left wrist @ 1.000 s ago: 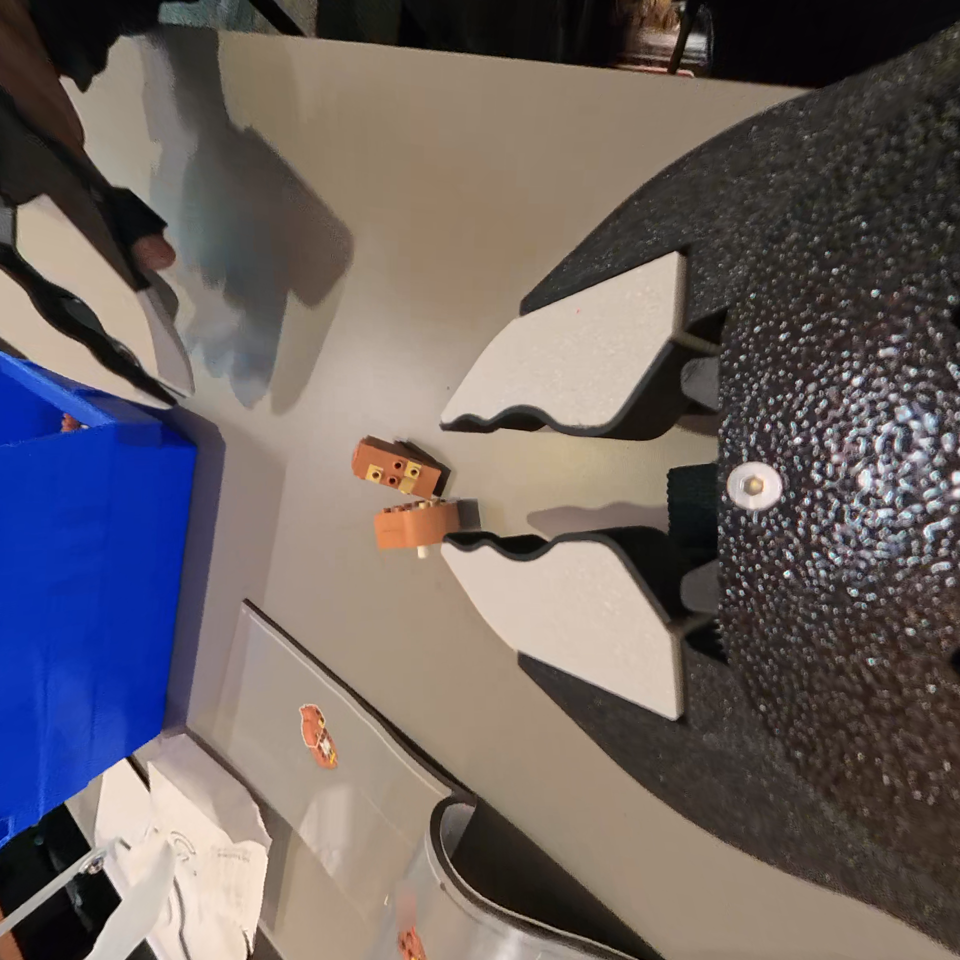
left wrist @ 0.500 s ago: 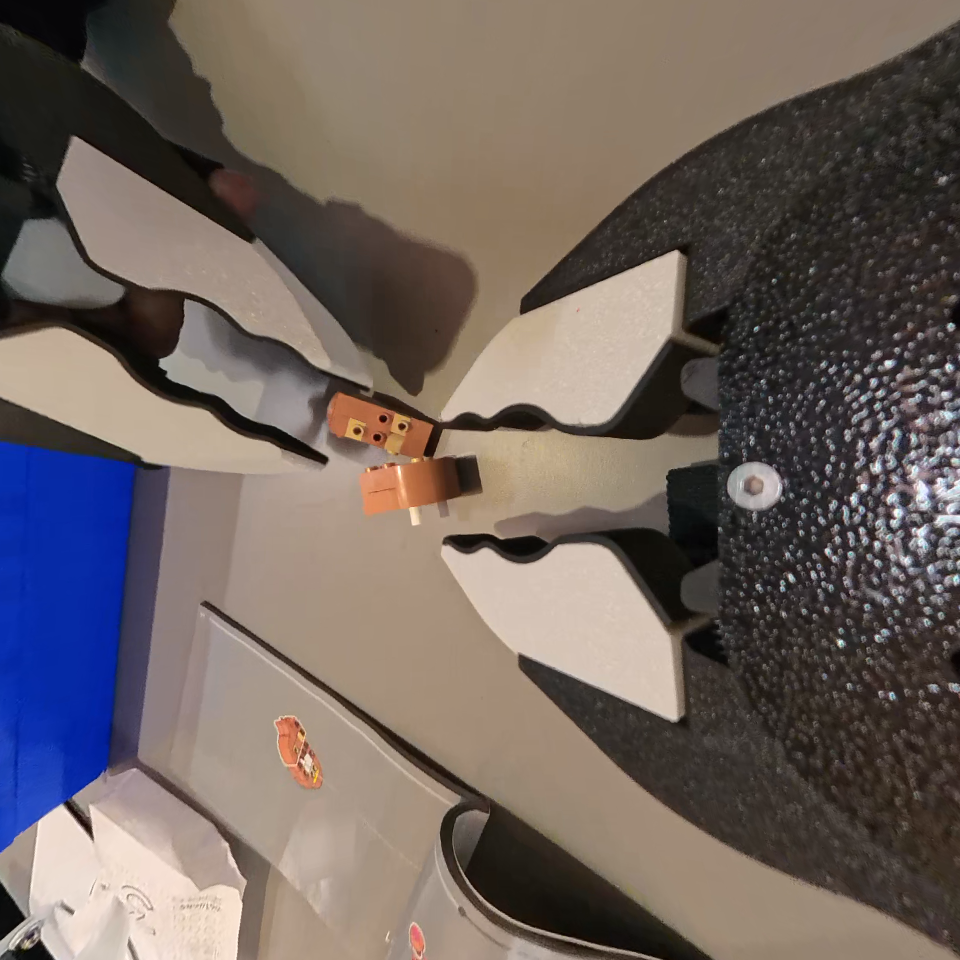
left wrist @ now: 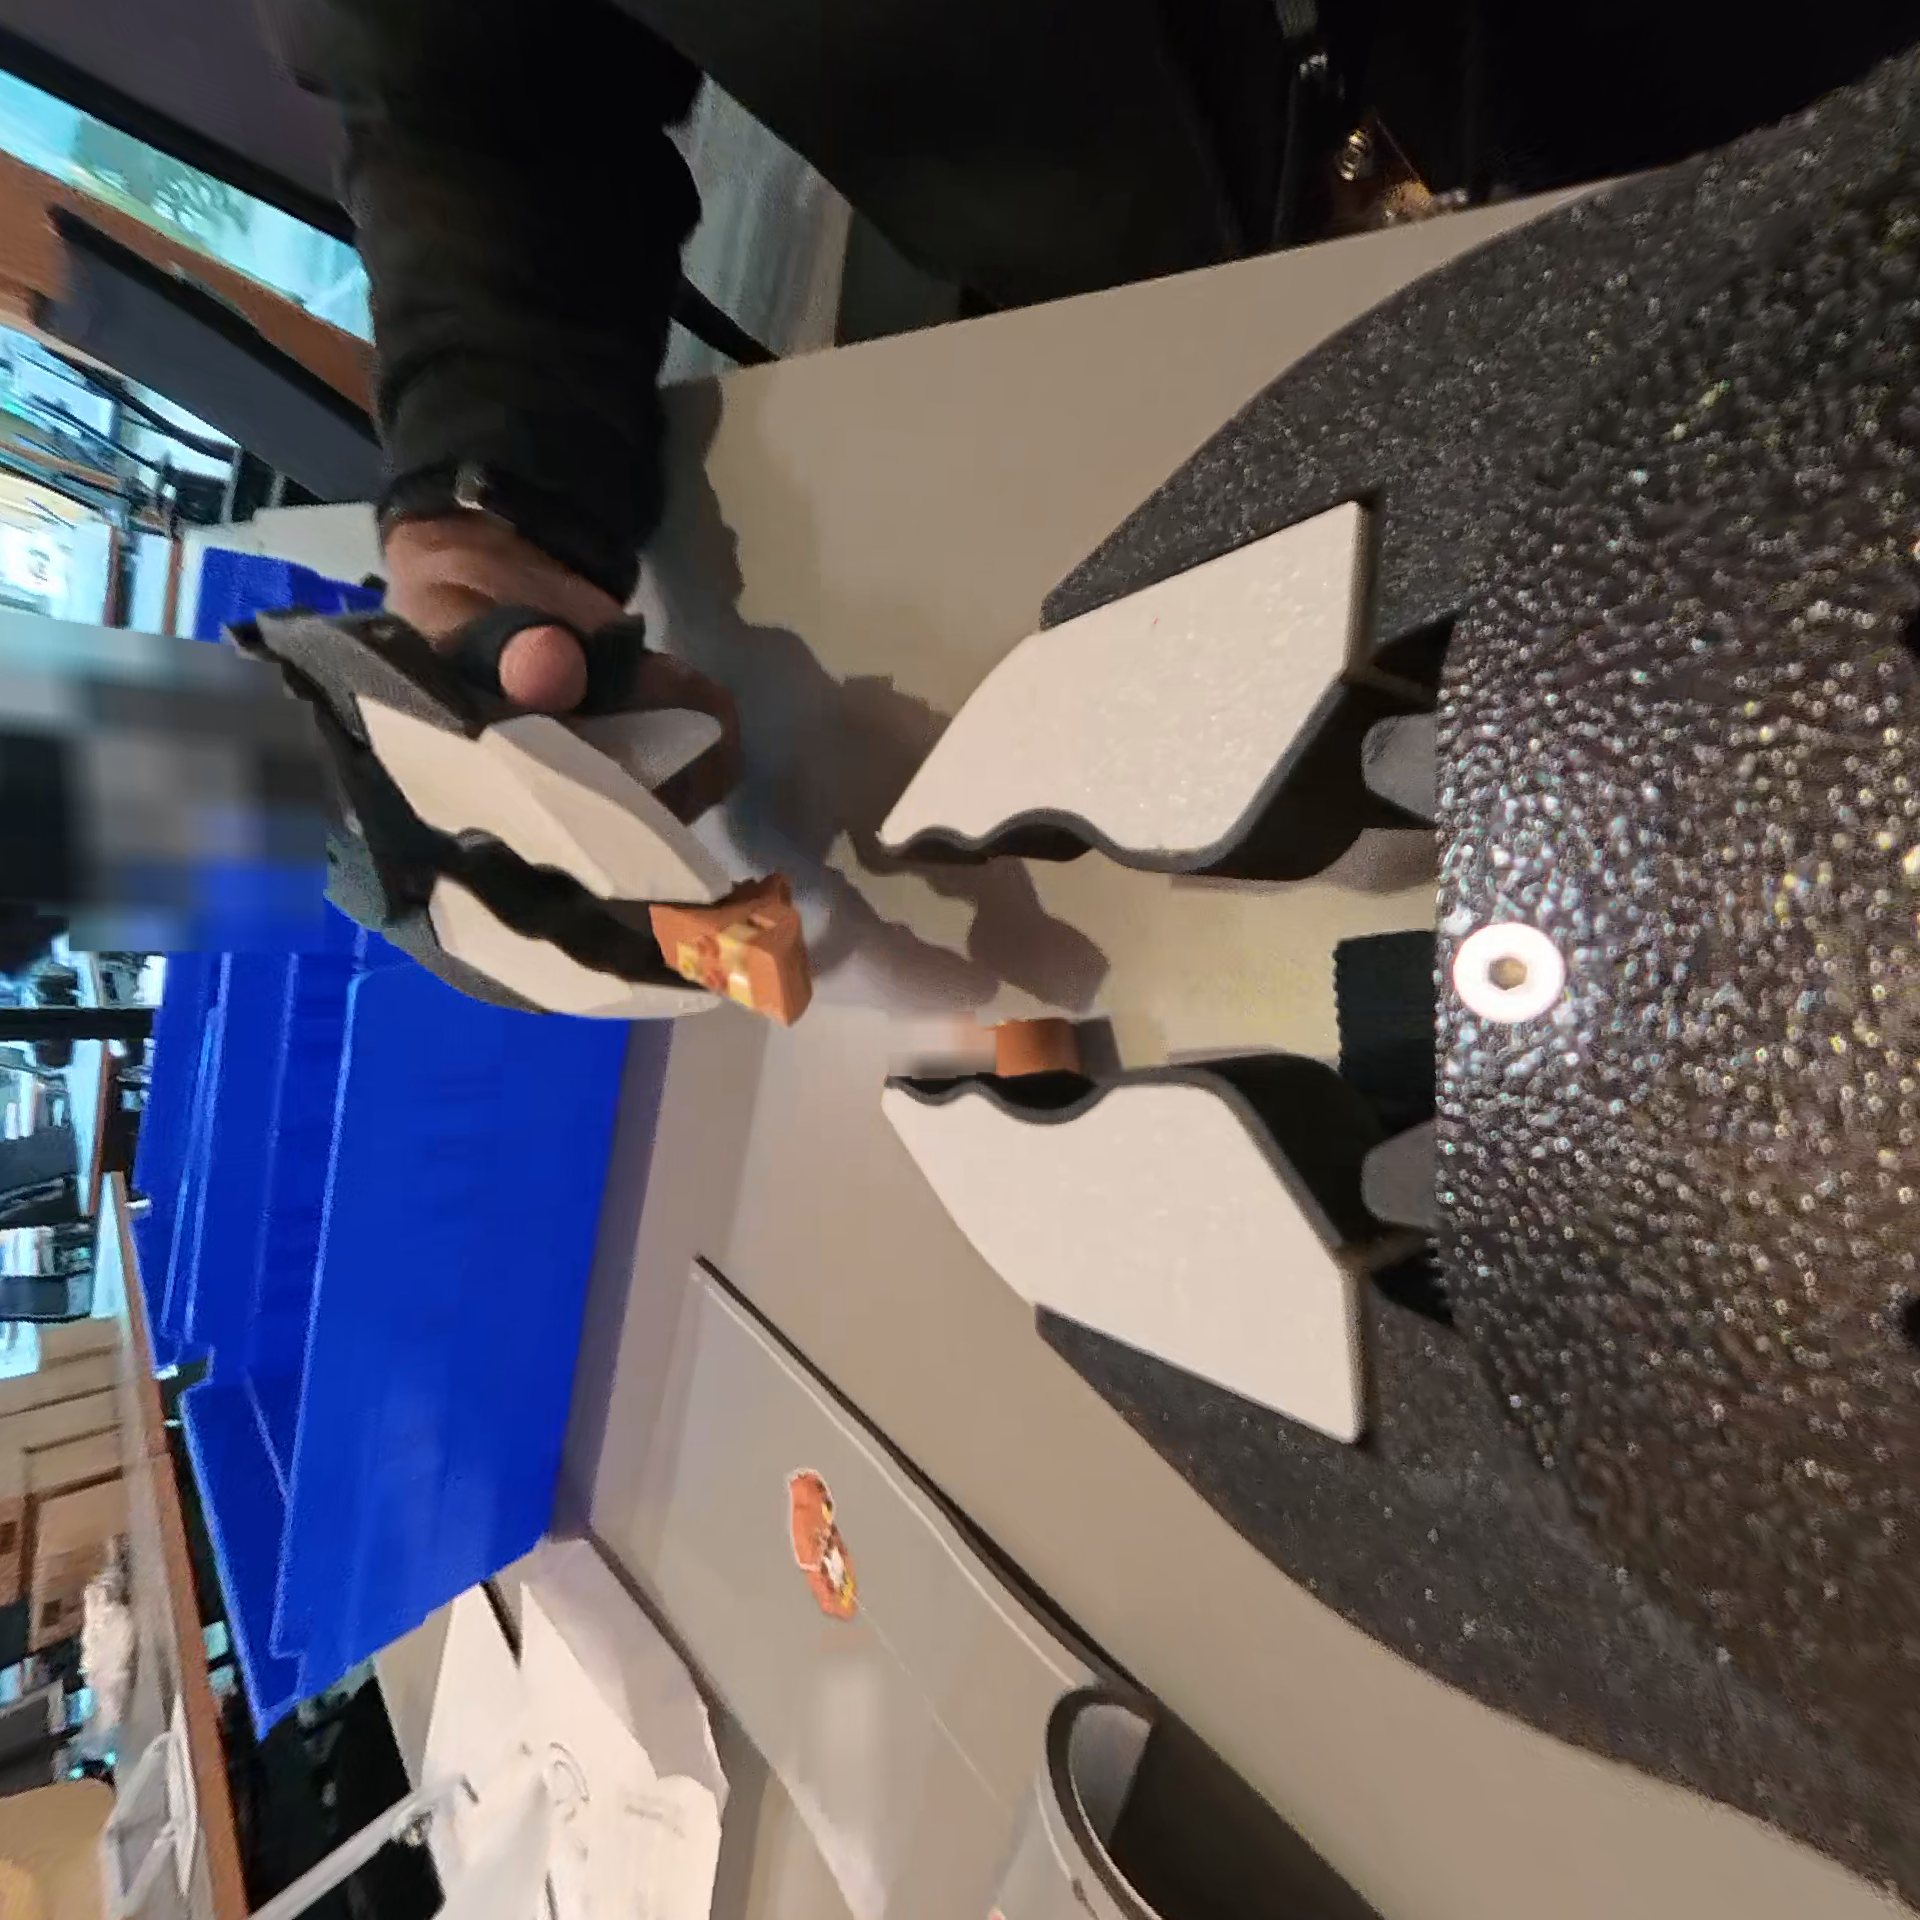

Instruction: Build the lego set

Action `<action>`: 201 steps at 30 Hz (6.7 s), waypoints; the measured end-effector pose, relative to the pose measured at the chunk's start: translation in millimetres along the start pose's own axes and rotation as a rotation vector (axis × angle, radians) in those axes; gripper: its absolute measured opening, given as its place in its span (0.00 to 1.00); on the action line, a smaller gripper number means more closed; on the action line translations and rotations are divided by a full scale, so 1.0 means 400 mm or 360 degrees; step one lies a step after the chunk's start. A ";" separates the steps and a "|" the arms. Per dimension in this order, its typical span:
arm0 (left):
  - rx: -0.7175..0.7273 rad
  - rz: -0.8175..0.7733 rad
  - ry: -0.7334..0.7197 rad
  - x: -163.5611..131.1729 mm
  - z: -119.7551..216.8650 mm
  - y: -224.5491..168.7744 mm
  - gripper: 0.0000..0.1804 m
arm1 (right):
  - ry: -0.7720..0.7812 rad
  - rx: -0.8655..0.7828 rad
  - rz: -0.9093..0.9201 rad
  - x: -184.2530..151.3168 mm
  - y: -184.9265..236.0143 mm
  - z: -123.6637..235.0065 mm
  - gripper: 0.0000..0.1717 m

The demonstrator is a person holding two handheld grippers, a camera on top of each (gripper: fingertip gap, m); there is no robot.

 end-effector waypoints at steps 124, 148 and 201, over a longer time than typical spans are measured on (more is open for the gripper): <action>0.0044 -0.0035 0.0662 -0.021 -0.084 0.049 0.23 | 0.0280 -0.0289 0.0232 -0.026 -0.076 0.009 0.10; -0.0662 0.0045 0.0042 0.012 -0.057 0.132 0.14 | 0.0011 0.0158 0.0527 0.010 -0.059 0.014 0.10; -0.0614 0.0141 -0.0033 0.019 -0.067 0.116 0.10 | -0.0035 0.0137 0.0471 -0.001 -0.040 0.022 0.10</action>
Point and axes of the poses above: each gripper's, where its closed fingertips meet, z back along the fingers, x out of its top, y = z × x across the jaws, the point moved 9 cm from there along z, back along the fingers, and after that the axes turned 2 degrees about -z, right-handed, at the moved point
